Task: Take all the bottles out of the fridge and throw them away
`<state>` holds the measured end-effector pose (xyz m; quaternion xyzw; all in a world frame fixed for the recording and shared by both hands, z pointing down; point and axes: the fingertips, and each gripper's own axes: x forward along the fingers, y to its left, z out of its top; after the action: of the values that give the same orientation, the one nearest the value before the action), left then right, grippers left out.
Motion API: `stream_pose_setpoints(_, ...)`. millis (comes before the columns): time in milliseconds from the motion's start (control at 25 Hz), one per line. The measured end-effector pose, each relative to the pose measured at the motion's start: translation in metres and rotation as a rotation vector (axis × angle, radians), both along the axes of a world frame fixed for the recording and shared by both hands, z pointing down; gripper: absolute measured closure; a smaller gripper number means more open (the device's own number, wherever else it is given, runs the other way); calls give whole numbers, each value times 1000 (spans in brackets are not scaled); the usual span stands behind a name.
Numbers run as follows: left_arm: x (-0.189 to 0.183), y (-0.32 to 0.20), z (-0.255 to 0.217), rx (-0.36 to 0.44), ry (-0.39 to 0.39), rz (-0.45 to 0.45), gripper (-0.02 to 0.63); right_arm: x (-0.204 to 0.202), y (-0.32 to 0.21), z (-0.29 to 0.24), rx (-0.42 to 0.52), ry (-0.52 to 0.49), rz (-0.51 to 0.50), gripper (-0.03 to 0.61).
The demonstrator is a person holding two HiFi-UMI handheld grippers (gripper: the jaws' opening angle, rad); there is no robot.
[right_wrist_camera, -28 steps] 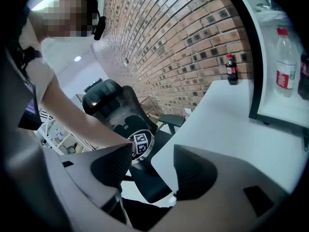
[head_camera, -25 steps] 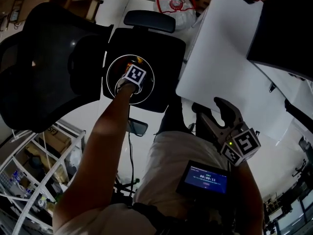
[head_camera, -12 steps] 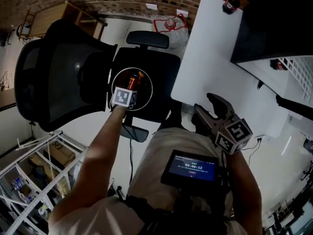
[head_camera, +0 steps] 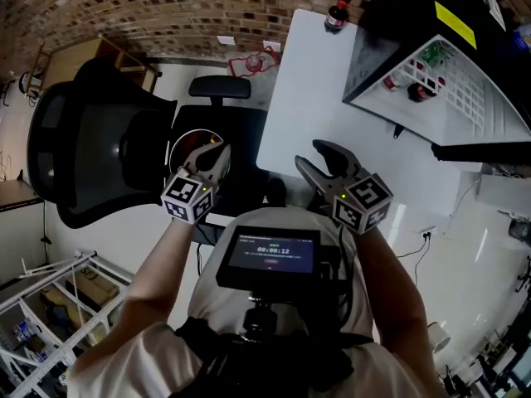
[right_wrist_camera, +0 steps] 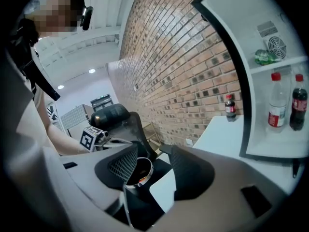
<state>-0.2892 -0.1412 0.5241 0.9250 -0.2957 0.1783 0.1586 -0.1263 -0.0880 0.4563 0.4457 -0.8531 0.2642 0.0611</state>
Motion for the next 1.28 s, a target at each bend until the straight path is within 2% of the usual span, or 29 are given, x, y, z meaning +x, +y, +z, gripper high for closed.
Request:
stream_pose_setpoints(120, 46, 18, -45, 69, 118, 79, 612, 14, 5, -7, 24, -1, 28, 379)
stream_pose_setpoints(200, 68, 23, -62, 71, 172, 95, 612, 24, 9, -10, 41, -7, 50, 385)
stream_pose_setpoints(280, 85, 22, -71, 61, 191, 91, 612, 35, 13, -13, 58, -21, 77, 397)
stream_pose_setpoints(440, 120, 23, -76, 52, 179, 113, 614, 67, 24, -18, 90, -40, 121, 432)
stream_pose_setpoints(560, 154, 32, -80, 54, 169, 160, 614, 100, 32, -26, 116, -38, 154, 555)
stream_pose_setpoints(600, 167, 36, -82, 54, 167, 180, 614, 111, 35, -30, 125, -39, 167, 575)
stream_pose_setpoints(920, 292, 72, -111, 61, 180, 383, 613, 199, 54, -47, 181, -43, 239, 575)
stream_pose_setpoints(1120, 346, 90, -120, 79, 166, 478, 612, 239, 65, -53, 198, -48, 274, 575)
stream_pose_setpoints(1280, 376, 98, -129, 80, 174, 513, 614, 265, 70, -55, 209, -61, 321, 575)
